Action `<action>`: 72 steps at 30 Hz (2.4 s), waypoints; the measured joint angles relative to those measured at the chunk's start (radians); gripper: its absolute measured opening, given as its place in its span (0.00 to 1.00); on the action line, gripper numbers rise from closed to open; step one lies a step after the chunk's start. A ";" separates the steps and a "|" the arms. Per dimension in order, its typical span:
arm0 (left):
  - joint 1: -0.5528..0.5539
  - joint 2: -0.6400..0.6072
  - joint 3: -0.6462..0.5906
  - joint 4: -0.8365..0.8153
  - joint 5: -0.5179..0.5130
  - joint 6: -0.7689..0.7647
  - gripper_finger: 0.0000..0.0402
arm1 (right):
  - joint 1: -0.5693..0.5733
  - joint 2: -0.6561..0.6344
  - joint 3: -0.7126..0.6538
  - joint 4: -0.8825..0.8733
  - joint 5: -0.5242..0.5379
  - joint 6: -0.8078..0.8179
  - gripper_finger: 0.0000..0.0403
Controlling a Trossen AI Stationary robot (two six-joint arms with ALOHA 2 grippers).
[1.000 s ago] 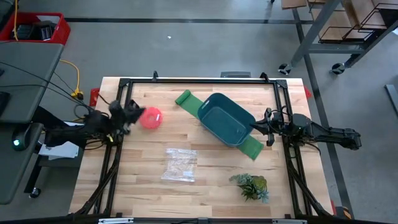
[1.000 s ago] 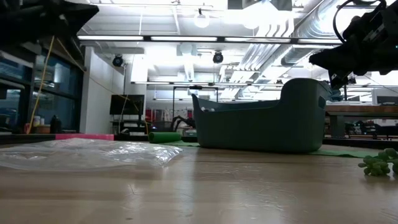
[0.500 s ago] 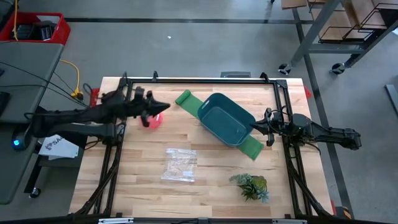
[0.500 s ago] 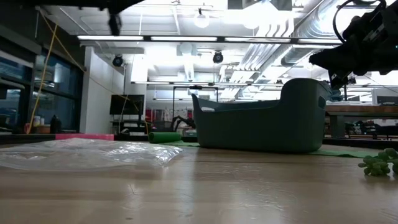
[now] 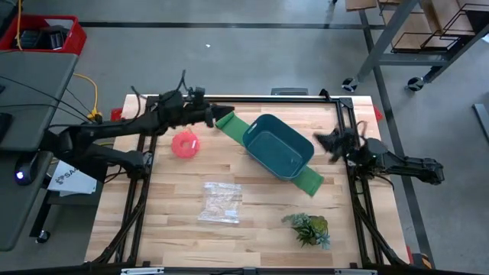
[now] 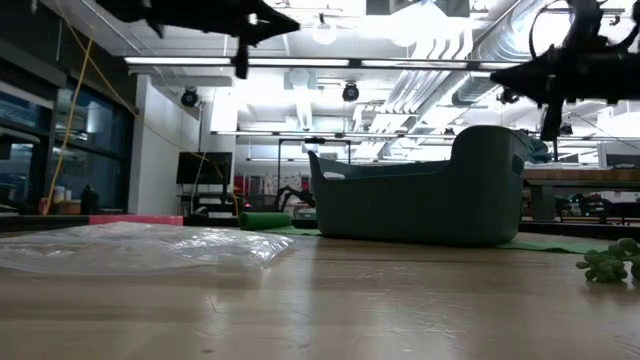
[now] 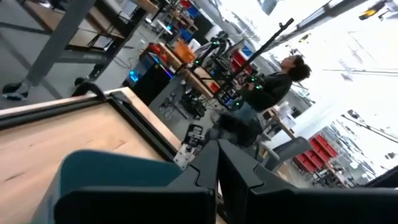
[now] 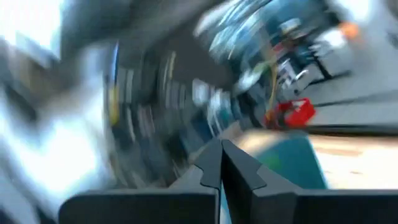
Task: Roll bandage
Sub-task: Move the blue bin to the top right of the table
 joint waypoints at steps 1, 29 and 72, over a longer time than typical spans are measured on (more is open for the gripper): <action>0.014 0.022 0.026 -0.003 0.014 0.001 0.01 | 0.000 0.000 0.000 0.048 0.089 0.166 0.00; 0.259 0.163 0.126 -0.615 0.514 0.560 0.01 | 0.079 0.984 0.915 -0.421 -0.277 0.113 0.00; 0.269 0.316 0.244 -0.648 0.371 0.507 0.41 | 0.176 1.275 0.988 -1.346 -0.252 1.307 0.52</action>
